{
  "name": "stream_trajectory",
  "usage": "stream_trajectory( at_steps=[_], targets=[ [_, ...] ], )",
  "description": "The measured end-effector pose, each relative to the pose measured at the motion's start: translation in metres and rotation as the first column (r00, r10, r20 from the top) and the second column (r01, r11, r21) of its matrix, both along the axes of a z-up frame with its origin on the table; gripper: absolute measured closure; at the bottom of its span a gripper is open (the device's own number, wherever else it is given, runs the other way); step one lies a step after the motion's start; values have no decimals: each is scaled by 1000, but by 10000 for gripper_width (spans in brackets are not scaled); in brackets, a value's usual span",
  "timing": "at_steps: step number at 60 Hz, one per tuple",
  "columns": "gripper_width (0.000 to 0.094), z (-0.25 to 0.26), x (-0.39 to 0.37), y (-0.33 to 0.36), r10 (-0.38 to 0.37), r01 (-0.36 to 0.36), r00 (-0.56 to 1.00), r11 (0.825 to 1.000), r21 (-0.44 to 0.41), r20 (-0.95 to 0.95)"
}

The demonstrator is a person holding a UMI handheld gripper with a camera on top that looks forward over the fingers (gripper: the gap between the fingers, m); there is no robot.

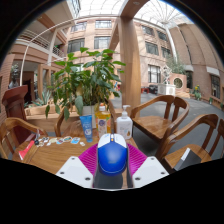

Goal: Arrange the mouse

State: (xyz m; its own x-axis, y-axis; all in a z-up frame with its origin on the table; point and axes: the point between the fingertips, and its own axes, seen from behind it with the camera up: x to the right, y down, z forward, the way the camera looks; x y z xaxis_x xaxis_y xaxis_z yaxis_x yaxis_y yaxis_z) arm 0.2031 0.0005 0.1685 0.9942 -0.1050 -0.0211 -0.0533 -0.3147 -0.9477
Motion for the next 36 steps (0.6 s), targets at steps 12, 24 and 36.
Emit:
stream_trajectory(
  at_steps=[12, 24, 36],
  targets=[
    [553, -118, -59, 25, 109, -103, 994, 974, -201, 21],
    [531, -174, -72, 20, 104, -101, 995, 948, -302, -6],
    [375, -174, -75, 13, 106, -112, 994, 937, -330, -36]
  ],
)
